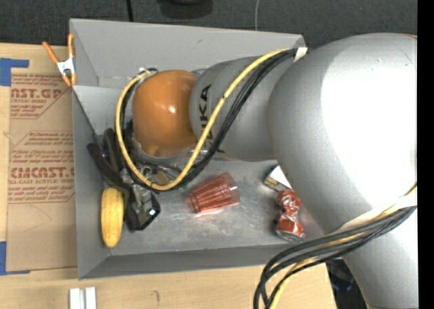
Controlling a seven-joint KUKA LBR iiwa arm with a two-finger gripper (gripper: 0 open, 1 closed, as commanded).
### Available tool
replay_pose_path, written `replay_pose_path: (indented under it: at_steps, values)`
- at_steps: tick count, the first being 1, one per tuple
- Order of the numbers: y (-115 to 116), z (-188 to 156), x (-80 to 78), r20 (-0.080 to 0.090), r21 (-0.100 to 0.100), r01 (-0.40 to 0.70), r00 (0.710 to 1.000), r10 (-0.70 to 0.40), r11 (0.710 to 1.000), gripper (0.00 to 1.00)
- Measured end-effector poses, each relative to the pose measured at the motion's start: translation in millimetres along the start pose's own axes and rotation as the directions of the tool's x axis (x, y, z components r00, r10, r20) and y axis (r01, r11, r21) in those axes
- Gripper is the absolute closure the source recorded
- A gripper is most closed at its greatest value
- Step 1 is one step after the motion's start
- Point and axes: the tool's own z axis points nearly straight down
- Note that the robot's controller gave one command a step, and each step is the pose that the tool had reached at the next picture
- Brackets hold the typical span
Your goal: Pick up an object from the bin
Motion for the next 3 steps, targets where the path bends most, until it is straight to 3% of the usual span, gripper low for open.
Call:
replay_pose_path:
  at_steps: [3]
  values:
    - [1, -31, 3.2, -0.012, 0.0, 0.001, 1.0, -0.001, 1.0, 1.0]
